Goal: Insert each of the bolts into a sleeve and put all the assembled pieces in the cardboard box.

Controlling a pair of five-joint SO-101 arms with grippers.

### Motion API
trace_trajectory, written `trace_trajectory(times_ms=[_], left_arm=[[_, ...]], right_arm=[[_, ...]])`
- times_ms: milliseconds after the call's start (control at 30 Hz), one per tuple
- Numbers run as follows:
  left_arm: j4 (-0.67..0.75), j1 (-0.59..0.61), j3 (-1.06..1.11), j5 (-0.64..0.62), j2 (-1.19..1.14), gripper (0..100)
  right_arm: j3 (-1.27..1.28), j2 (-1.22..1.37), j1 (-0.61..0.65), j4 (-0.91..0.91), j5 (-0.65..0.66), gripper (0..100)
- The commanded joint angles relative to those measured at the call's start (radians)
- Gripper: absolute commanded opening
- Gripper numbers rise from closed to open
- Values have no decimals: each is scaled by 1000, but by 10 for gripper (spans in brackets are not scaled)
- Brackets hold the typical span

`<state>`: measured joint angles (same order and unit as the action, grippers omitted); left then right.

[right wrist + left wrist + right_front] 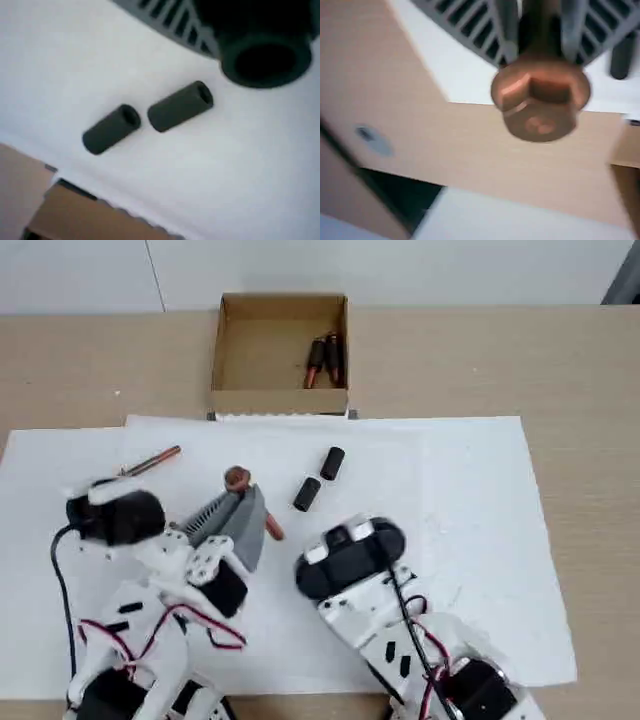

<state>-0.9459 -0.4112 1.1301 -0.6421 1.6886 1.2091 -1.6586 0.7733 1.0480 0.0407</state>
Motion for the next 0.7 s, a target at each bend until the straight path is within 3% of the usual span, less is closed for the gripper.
trace_trajectory(times_ms=[0, 233, 667], left_arm=[[32, -41, 16, -34, 71, 5], [32, -49, 48, -34, 129, 5], [137, -48, 102, 11, 126, 5]], right_arm=[[14, 4, 27, -97, 38, 3], [64, 4, 28, -196, 89, 3], [66, 4, 99, -188, 109, 3]])
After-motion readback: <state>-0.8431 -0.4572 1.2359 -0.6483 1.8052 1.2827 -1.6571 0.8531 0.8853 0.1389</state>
